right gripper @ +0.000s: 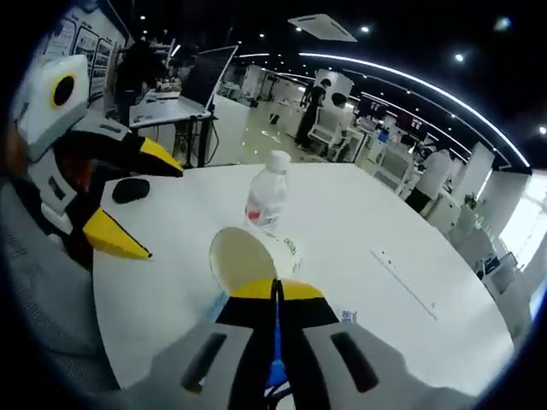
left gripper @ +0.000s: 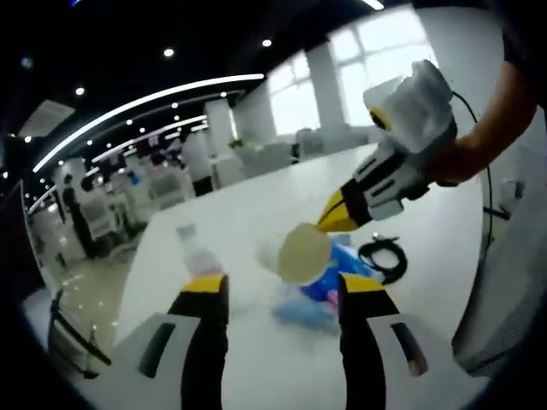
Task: Arrange the tabletop items into an orderly group along one side of the table until the central work area is clear of visible clutter.
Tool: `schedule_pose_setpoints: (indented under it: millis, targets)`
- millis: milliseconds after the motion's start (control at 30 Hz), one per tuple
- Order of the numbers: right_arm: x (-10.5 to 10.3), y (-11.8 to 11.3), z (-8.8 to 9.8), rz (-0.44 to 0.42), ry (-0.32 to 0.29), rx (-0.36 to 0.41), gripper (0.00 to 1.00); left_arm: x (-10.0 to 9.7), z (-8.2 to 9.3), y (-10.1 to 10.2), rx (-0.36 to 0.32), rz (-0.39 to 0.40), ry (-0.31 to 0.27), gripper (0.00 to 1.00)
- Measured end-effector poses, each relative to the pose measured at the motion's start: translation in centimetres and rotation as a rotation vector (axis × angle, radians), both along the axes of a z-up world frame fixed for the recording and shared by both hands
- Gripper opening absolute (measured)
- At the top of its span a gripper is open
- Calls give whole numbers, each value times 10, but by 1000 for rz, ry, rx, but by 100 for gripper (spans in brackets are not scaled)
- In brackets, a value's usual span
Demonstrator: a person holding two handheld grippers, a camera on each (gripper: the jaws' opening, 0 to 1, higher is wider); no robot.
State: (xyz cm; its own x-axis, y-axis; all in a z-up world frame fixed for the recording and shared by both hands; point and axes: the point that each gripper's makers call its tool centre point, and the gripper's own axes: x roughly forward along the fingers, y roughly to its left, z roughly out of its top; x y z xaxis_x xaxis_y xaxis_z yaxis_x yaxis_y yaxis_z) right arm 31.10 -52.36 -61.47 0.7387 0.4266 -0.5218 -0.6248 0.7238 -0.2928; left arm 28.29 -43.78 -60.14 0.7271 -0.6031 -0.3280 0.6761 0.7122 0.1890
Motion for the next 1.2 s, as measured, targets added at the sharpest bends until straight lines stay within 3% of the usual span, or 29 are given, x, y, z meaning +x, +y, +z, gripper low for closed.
schedule_pose_setpoints:
  millis: [267,567,867,1200]
  targets:
    - [-22,5,9,-15,14,19,0,4,1,-22,9,-37,-11,37]
    - [-38,9,11,-25,45,41,0,0,1,-28,19,-61,-34,25]
    - [-55,15,15,-30,71,60,0,-9,-4,-34,108,-115,-74,20]
    - [-66,15,12,-18,86,49,0,-13,-5,-34,192,-139,-129,6]
